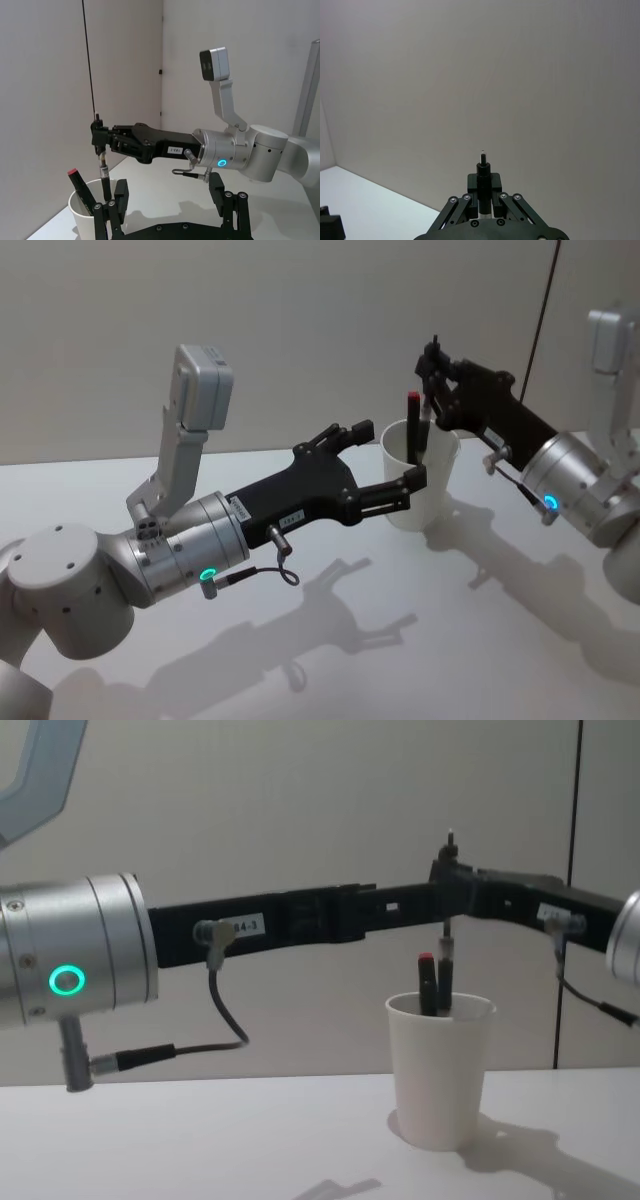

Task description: Place the pen into the pen holder.

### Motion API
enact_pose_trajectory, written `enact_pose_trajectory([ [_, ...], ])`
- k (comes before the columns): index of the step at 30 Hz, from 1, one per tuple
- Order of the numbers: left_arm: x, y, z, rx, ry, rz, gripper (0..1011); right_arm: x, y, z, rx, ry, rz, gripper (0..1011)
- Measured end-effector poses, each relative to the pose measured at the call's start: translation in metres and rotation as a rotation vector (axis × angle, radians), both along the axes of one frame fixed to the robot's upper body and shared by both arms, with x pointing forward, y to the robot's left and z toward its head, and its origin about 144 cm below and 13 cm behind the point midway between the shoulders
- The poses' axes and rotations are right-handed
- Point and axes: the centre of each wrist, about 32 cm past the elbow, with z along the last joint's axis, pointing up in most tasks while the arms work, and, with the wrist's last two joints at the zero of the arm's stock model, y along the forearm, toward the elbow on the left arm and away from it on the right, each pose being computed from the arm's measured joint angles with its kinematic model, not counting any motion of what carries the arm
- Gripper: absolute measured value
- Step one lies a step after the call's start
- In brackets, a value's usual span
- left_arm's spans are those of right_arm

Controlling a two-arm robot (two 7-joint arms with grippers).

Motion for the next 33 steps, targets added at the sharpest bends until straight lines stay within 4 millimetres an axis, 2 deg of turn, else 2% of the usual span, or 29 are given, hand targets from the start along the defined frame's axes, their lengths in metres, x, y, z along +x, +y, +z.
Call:
enact_pose_trajectory([
  [11,0.0,0.0,0.0,0.0,0.0,0.0,1001,-0.002,-0.002,-0.011,-0.058,0.007,-0.033,147],
  [16,0.0,0.0,0.0,0.0,0.0,0.0,1001,-0.003,-0.003,-0.015,-0.074,0.008,-0.042,260],
  [17,0.0,0.0,0.0,0.0,0.0,0.0,1001,-0.003,-0.003,-0.015,-0.078,0.009,-0.044,314],
  [18,0.0,0.0,0.0,0.0,0.0,0.0,1001,-0.003,-0.003,-0.016,-0.08,0.009,-0.045,314],
  [20,0.0,0.0,0.0,0.0,0.0,0.0,1001,-0.003,-0.003,-0.016,-0.084,0.01,-0.046,412],
  [22,0.0,0.0,0.0,0.0,0.0,0.0,1001,-0.003,-0.003,-0.017,-0.088,0.01,-0.048,450],
  [23,0.0,0.0,0.0,0.0,0.0,0.0,1001,-0.003,-0.004,-0.017,-0.089,0.01,-0.049,509],
  [24,0.0,0.0,0.0,0.0,0.0,0.0,1001,-0.003,-0.004,-0.018,-0.09,0.01,-0.049,509],
  [25,0.0,0.0,0.0,0.0,0.0,0.0,1001,-0.003,-0.004,-0.018,-0.092,0.01,-0.05,567],
  [26,0.0,0.0,0.0,0.0,0.0,0.0,1001,-0.003,-0.004,-0.018,-0.093,0.01,-0.051,567],
  [27,0.0,0.0,0.0,0.0,0.0,0.0,1001,-0.003,-0.004,-0.018,-0.093,0.01,-0.051,625],
  [29,0.0,0.0,0.0,0.0,0.0,0.0,1001,-0.003,-0.004,-0.018,-0.095,0.01,-0.052,669],
  [30,0.0,0.0,0.0,0.0,0.0,0.0,1001,-0.003,-0.004,-0.019,-0.096,0.011,-0.052,730],
  [31,0.0,0.0,0.0,0.0,0.0,0.0,1001,-0.003,-0.004,-0.019,-0.096,0.01,-0.053,730],
  [33,0.0,0.0,0.0,0.0,0.0,0.0,1001,-0.003,-0.004,-0.019,-0.098,0.011,-0.053,805],
])
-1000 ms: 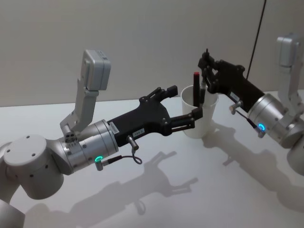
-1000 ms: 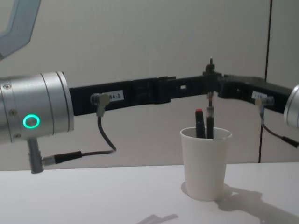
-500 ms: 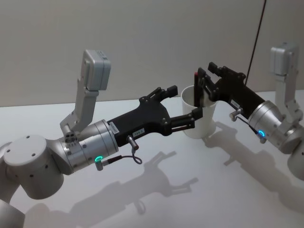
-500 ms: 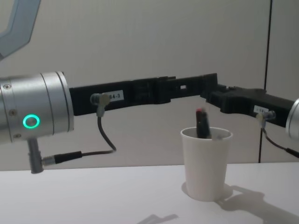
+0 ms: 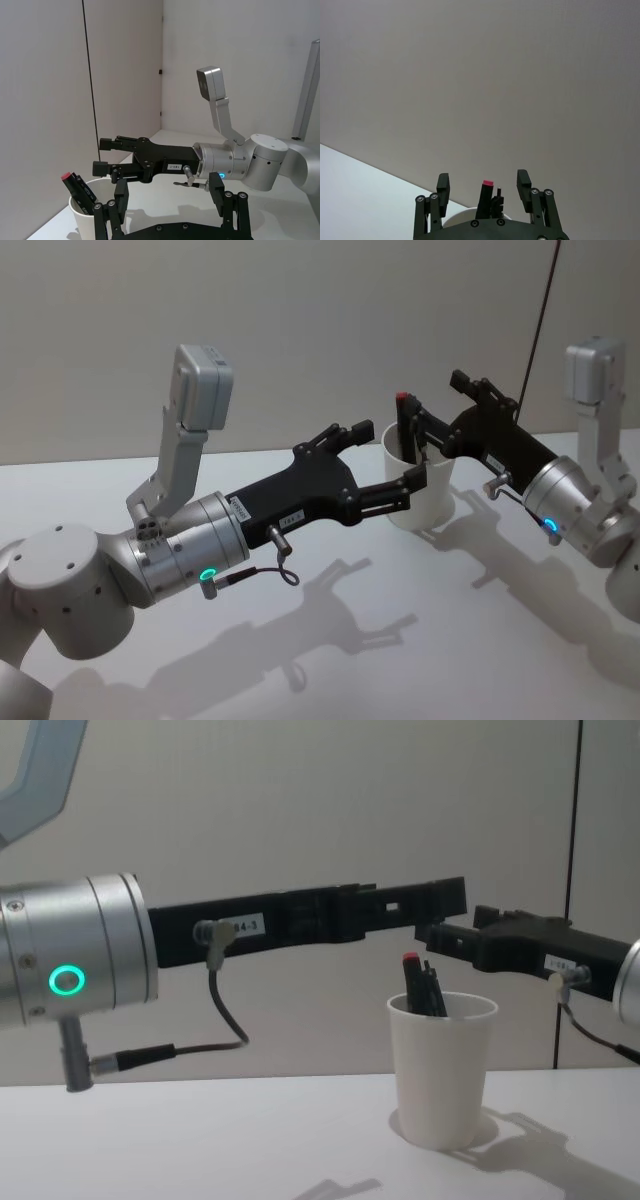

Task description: Place the pen into the pen holder.

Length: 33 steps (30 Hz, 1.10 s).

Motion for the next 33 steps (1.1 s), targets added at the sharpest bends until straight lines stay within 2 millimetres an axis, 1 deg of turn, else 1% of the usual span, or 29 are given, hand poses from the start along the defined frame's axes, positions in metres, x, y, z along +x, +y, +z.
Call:
enact_pose_trajectory([
  [1,0.0,0.0,0.0,0.0,0.0,0.0,1001,0.0,0.0,0.0,0.0,0.0,0.0,817],
  [2,0.0,0.0,0.0,0.0,0.0,0.0,1001,0.0,0.0,0.0,0.0,0.0,0.0,881],
  [3,0.0,0.0,0.0,0.0,0.0,0.0,1001,0.0,0.0,0.0,0.0,0.0,0.0,881],
  [5,0.0,0.0,0.0,0.0,0.0,0.0,1001,0.0,0.0,0.0,0.002,0.003,0.0,931],
  [6,0.0,0.0,0.0,0.0,0.0,0.0,1001,-0.001,0.0,0.0,0.007,0.007,-0.001,977],
  [8,0.0,0.0,0.0,0.0,0.0,0.0,1001,-0.001,0.0,0.001,0.013,0.011,-0.003,1001],
  [18,0.0,0.0,0.0,0.0,0.0,0.0,1001,-0.01,-0.007,0.007,0.054,0.039,-0.061,1001],
  [25,0.0,0.0,0.0,0.0,0.0,0.0,1001,-0.023,-0.02,0.011,0.076,0.054,-0.143,1001],
  [33,0.0,-0.001,-0.001,0.005,-0.003,0.013,1001,-0.026,-0.02,0.011,0.076,0.057,-0.15,1001],
])
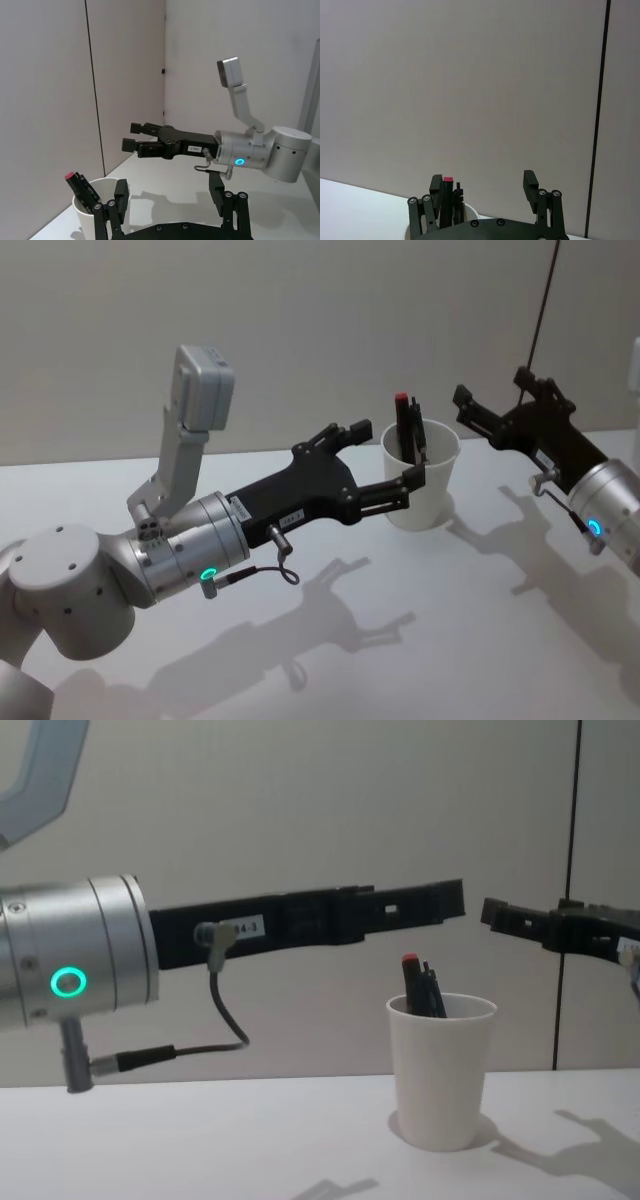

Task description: Place the pen into the pen holder.

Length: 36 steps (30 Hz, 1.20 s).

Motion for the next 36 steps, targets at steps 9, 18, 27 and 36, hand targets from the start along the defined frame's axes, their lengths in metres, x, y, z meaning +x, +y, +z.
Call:
enact_pose_trajectory([
  [9,-0.001,-0.004,-0.007,0.041,-0.022,0.102,1001,-0.016,0.0,-0.006,-0.023,0.008,-0.03,1001],
  [18,-0.002,-0.008,-0.015,0.088,-0.055,0.222,1001,-0.038,0.0,-0.012,-0.052,0.016,-0.067,1001],
  [27,-0.004,-0.014,-0.024,0.133,-0.098,0.348,1001,-0.062,0.0,-0.017,-0.084,0.024,-0.106,1001],
  [36,-0.006,-0.019,-0.033,0.173,-0.147,0.468,1001,-0.079,0.0,-0.02,-0.107,0.029,-0.136,1001],
])
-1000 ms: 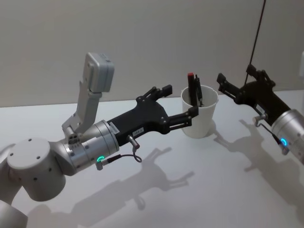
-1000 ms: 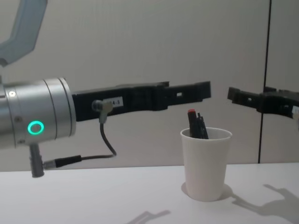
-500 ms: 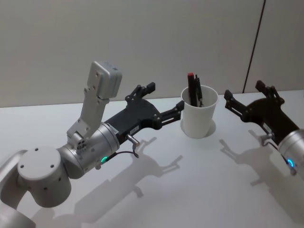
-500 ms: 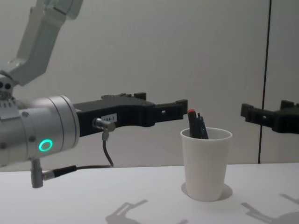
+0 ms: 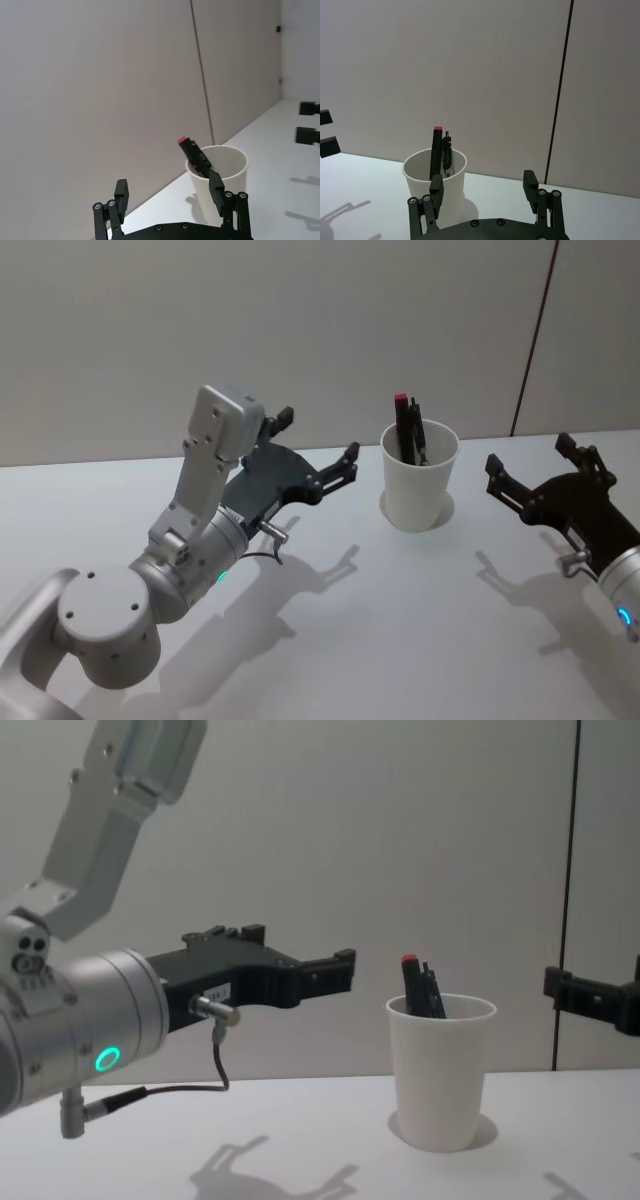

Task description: Place the pen into the pen holder.

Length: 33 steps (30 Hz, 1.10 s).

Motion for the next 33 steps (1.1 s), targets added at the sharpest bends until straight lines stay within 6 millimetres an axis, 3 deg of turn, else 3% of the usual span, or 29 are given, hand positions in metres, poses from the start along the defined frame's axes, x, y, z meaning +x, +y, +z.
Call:
enact_pose_trajectory([
  [11,-0.0024,-0.0057,-0.0088,0.039,-0.058,0.116,1001,-0.0016,0.0,-0.0002,-0.002,0.0,-0.003,1001],
  [33,-0.0026,-0.0063,-0.0097,0.044,-0.067,0.131,1001,-0.0017,0.0003,-0.0004,-0.002,0.0,-0.002,1001],
])
